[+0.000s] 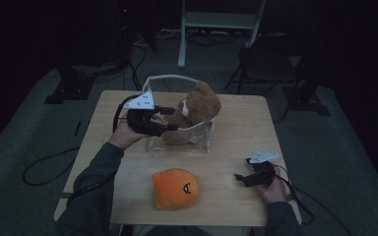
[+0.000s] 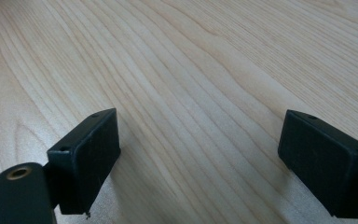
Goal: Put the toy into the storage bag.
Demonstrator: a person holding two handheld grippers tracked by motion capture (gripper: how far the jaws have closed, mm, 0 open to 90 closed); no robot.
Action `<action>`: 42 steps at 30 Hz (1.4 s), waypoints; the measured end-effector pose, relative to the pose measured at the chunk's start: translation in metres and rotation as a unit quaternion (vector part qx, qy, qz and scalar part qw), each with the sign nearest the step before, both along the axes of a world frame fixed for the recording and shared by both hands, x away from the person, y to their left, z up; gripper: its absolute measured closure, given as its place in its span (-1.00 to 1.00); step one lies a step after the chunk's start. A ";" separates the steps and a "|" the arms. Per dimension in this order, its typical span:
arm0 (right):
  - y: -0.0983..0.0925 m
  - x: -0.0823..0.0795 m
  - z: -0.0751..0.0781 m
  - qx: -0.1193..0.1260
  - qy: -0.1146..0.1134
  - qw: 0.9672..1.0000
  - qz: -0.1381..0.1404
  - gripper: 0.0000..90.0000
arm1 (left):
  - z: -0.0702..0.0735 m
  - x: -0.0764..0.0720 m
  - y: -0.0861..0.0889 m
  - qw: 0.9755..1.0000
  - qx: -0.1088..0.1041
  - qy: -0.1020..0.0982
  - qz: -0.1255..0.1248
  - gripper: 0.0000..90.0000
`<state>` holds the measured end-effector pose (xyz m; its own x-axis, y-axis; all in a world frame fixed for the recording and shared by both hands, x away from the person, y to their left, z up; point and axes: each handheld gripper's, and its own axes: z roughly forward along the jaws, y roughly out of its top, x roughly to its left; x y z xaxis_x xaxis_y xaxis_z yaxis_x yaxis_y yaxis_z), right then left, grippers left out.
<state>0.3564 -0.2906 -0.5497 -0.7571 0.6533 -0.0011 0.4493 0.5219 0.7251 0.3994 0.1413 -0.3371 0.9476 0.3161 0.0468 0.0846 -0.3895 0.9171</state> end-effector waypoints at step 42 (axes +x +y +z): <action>0.000 0.000 0.000 0.000 0.001 1.000 -0.001 -0.74 | -0.048 -0.034 0.001 0.999 0.010 0.043 -0.025 -0.25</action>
<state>0.3561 -0.2905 -0.5497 -0.7562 0.6544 0.0009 0.4515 0.5208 0.7245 0.3650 0.1419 -0.3847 0.9627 0.2689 -0.0296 0.1430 -0.4129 0.8995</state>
